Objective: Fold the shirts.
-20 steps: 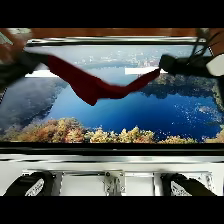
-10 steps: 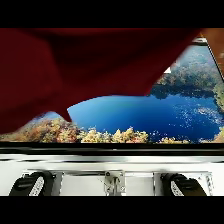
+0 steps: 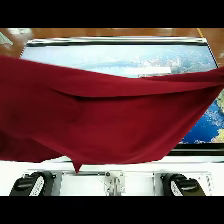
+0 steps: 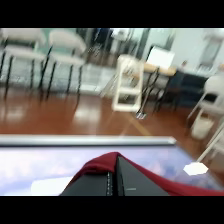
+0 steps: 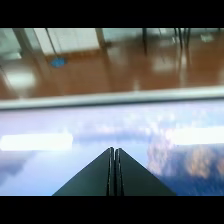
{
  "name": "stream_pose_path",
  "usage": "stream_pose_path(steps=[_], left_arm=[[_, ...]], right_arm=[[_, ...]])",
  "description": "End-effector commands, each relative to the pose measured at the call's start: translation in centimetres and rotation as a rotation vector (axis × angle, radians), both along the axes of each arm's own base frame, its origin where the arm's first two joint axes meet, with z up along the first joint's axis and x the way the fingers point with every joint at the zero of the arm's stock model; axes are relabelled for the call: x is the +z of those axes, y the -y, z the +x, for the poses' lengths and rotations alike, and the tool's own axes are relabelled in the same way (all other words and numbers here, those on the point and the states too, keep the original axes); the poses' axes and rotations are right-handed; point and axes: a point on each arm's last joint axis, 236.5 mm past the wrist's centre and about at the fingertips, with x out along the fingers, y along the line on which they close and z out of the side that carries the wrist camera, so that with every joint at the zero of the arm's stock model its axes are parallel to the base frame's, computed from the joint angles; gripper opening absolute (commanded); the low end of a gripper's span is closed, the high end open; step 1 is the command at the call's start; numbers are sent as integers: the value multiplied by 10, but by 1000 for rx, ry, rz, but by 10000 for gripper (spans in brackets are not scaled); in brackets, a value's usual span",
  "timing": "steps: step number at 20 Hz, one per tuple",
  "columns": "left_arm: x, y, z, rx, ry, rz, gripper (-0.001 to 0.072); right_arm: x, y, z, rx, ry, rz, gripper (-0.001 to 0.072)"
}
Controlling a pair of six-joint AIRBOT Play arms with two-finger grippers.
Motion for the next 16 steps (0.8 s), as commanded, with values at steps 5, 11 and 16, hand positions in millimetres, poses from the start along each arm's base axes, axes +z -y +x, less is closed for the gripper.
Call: stream_pose_path(steps=[5, 11, 16], left_arm=[[-152, -33, 67, 95, -439, 42, 36], [-254, -59, 162, 160, -629, -25, 36], [-335, -47, 226, 138, -791, -129, 36]], right_arm=[[-133, 7, 78, -32, -525, -84, 56], [-224, 1, 215, -62, -620, -40, 56], [-305, -10, 290, -108, -671, 100, 57]])
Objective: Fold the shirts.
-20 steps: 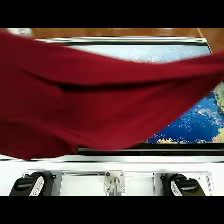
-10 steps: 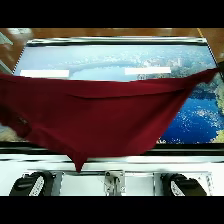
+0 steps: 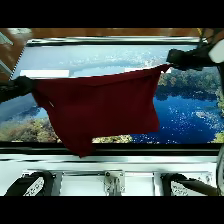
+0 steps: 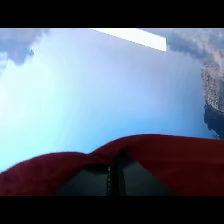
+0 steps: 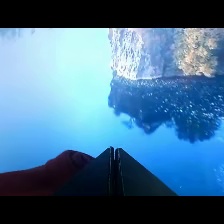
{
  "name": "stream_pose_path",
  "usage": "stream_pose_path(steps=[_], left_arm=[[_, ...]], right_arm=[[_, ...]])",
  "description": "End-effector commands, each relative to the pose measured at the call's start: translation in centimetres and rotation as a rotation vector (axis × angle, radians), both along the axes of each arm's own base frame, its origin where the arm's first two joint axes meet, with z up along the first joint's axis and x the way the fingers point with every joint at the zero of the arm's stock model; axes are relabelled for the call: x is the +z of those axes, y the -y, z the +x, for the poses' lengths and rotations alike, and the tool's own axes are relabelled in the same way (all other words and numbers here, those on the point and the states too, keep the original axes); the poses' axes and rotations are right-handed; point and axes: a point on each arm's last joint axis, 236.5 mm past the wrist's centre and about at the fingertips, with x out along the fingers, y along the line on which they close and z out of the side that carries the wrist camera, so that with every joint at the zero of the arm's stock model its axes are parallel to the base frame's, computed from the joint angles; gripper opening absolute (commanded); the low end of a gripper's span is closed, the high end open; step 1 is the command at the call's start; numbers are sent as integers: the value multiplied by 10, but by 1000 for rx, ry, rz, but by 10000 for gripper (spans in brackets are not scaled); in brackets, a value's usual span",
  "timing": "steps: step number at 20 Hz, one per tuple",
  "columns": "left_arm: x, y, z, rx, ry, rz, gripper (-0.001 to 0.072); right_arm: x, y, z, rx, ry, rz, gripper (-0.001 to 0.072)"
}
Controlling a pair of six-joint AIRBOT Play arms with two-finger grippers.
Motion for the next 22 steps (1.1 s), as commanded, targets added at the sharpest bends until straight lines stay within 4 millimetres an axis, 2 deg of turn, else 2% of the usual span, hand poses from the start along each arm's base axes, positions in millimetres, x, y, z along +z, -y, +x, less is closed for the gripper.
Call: stream_pose_path(steps=[1, 4, 5, 6, 7, 8, 10, 11, 12, 14, 15, 16, 17, 19, 20, 22], left_arm=[[-75, 18, 36, -16, -152, -66, 37], [-151, 54, 26, -117, -380, -77, 37], [-168, 61, 20, -140, -440, -81, 42], [-179, 64, 14, -155, -484, -84, 131], [-184, 62, 9, -162, -518, -88, 398], [-184, 56, 3, -160, -544, -97, 695], [-176, 23, -13, -151, -619, -84, 699], [-168, 0, -24, -142, -649, -60, 700], [-161, -22, -38, -131, -667, -33, 699], [-157, -63, -68, -68, -705, 9, 699], [-163, -72, -85, -42, -730, -8, 700], [-175, -76, -102, -13, -768, -39, 700], [-195, -75, -121, 10, -816, -80, 700], [-232, -57, -148, 22, -890, -166, 700], [-244, -43, -150, 11, -879, -215, 701], [-257, -25, -143, 38, -830, -291, 701]], right_arm=[[-63, -12, 42, -71, -66, 117, 57], [-127, -30, 30, -72, -276, 188, 58], [-142, -35, 26, -68, -330, 205, 102], [-149, -39, 25, -66, -352, 224, 283], [-150, -41, 26, -63, -351, 233, 569], [-147, -37, 28, -53, -337, 216, 676], [-133, -14, 22, -3, -309, 127, 675], [-128, 10, 10, 12, -327, 43, 675], [-125, 41, -9, 9, -379, -49, 675], [-126, 110, -66, -56, -585, -193, 655], [-130, 130, -94, -70, -689, -180, 648], [-136, 134, -117, -70, -772, -97, 648], [-143, 126, -132, -61, -821, 46, 648], [-147, 99, -136, -32, -815, 318, 649], [-148, 87, -135, -15, -808, 405, 649], [-152, 71, -132, 13, -800, 461, 649]])
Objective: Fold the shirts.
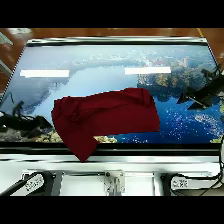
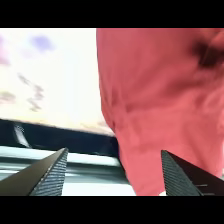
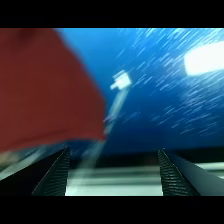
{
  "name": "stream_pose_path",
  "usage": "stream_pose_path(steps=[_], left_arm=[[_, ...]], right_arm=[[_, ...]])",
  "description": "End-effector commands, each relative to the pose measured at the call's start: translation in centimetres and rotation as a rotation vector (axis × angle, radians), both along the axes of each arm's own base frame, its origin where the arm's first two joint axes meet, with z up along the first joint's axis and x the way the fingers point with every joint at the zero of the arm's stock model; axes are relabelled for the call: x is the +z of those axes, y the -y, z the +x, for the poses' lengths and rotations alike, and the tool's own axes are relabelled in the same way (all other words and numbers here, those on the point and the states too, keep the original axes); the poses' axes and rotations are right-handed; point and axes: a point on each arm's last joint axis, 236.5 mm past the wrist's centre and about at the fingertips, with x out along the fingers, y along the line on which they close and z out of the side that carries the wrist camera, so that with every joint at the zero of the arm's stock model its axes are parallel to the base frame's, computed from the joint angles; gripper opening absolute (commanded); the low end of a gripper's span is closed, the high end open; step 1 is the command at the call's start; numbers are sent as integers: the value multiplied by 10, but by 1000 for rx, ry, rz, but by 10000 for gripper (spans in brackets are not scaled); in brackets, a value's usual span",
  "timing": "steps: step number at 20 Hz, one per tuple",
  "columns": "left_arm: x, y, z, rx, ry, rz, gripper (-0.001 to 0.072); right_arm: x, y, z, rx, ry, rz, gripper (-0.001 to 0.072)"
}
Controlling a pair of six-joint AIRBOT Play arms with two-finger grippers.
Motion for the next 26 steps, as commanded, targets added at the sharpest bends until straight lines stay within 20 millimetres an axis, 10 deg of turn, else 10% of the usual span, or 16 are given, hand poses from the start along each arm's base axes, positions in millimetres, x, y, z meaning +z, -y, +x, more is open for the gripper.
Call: stream_pose_path(steps=[1, 11, 16, 17, 22, 26], left_arm=[[-30, 24, -7, 91, 21, -81, 700], [-59, 47, 5, 22, 30, -45, 665], [-59, 42, 17, 76, 64, -32, 64], [-58, 43, 16, 73, 59, -37, 37], [-52, 54, 3, 10, 34, -73, 37], [-41, 55, 6, 8, 70, -73, 37]], right_arm=[[2, -32, -9, -5, -15, 201, 649], [0, -51, 16, 22, 74, 176, 649], [-5, -42, 20, 15, 89, 132, 649], [-8, -36, 21, 13, 90, 102, 649], [-38, 3, -12, 97, -19, -62, 570], [-91, -30, -51, 55, -129, 100, 684]])
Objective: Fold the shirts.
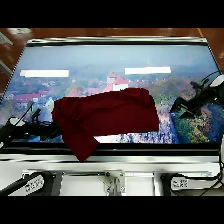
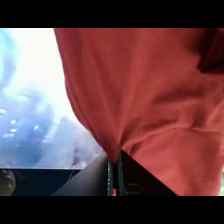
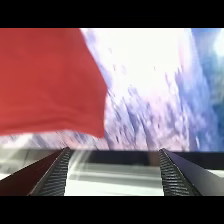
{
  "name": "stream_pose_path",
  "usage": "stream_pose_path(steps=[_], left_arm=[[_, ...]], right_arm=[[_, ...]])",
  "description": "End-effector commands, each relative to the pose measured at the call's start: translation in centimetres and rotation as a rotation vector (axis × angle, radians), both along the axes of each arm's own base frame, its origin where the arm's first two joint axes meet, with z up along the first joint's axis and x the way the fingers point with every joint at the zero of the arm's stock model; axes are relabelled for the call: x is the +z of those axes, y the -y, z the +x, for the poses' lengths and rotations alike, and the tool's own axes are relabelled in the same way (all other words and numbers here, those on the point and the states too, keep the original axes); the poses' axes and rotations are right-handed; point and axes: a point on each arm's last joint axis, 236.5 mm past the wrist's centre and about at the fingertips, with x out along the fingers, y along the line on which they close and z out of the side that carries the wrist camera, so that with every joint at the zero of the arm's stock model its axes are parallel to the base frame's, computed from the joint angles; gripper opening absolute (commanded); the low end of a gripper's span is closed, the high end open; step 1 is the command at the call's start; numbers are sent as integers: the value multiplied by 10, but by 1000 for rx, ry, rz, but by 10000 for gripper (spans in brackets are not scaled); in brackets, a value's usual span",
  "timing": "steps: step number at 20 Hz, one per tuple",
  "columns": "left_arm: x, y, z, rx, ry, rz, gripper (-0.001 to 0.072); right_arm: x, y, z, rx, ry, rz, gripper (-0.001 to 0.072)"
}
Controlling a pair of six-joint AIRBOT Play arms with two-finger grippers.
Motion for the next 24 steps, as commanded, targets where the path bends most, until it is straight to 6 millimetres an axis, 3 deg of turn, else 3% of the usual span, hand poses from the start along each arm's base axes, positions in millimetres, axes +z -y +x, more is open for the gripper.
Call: stream_pose_path(steps=[1, 6, 9, 10, 11, 12, 13, 15, 16, 18, 19, 20, 21, 22, 23, 24], left_arm=[[10, 3, 1, -7, 24, -7, 37], [23, 5, 10, 14, 73, -20, 36], [31, 4, 18, 15, 99, -17, 37], [34, 3, 22, 17, 109, -17, 37], [38, 2, 26, 19, 121, -17, 37], [41, 1, 30, 18, 133, -14, 36], [46, 0, 35, 18, 148, -10, 36], [68, -4, 50, 11, 214, 6, 36], [90, -7, 61, 7, 276, 22, 35], [169, -15, 90, 0, 494, 84, 35], [230, -19, 102, 2, 650, 131, 35], [296, -23, 108, 13, 816, 182, 35], [375, -26, 103, 35, 1012, 240, 35], [457, -25, 85, 64, 1213, 295, 36], [529, -22, 57, 94, 1396, 341, 36], [599, -17, 17, 132, 1586, 384, 36]], right_arm=[[-41, -28, -23, -45, -56, 104, 683], [-81, -72, -38, -55, -86, 153, 683], [-90, -89, -26, -39, -50, 109, 682], [-92, -95, -23, -41, -39, 98, 638], [-93, -100, -21, -37, -35, 92, 440], [-92, -104, -22, -32, -38, 94, 183], [-90, -108, -24, -25, -44, 106, 58], [-69, -118, -22, 36, -9, 160, 56], [-52, -118, -14, 69, 45, 162, 56], [8, -113, 24, 125, 268, 128, 56], [55, -110, 49, 141, 432, 98, 56], [115, -106, 71, 156, 622, 59, 56], [179, -103, 84, 167, 810, 17, 56], [259, -99, 91, 155, 1033, -35, 56], [336, -95, 84, 127, 1242, -78, 56], [409, -92, 65, 96, 1439, -118, 56]])
